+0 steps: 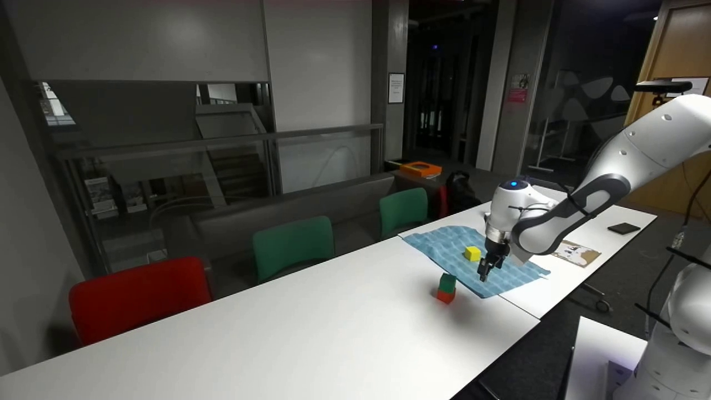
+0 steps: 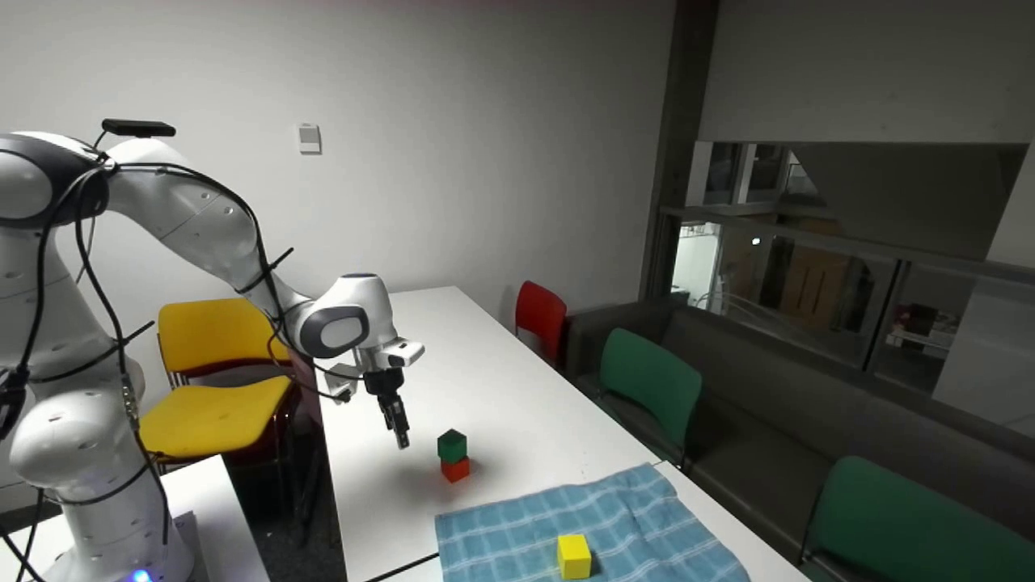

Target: Fold the blue towel around the yellow block

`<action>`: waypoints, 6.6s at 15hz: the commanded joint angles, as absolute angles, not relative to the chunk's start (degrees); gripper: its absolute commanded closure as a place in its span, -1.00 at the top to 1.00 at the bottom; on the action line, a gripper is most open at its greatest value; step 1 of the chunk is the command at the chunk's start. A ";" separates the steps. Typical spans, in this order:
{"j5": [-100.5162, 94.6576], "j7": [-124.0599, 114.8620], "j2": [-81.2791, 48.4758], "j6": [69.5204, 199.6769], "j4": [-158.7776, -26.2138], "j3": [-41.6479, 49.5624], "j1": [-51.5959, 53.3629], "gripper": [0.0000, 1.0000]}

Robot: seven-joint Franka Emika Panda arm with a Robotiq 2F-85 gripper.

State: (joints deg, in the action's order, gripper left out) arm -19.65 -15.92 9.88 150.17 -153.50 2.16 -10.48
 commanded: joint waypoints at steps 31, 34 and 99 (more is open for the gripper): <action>-28.22 -2.76 -10.39 148.93 -142.56 9.09 -7.67 1.00; -38.24 -16.82 -10.95 148.24 -141.56 12.11 -3.89 1.00; -55.37 -23.00 -25.22 147.75 -129.82 15.73 -5.83 -0.98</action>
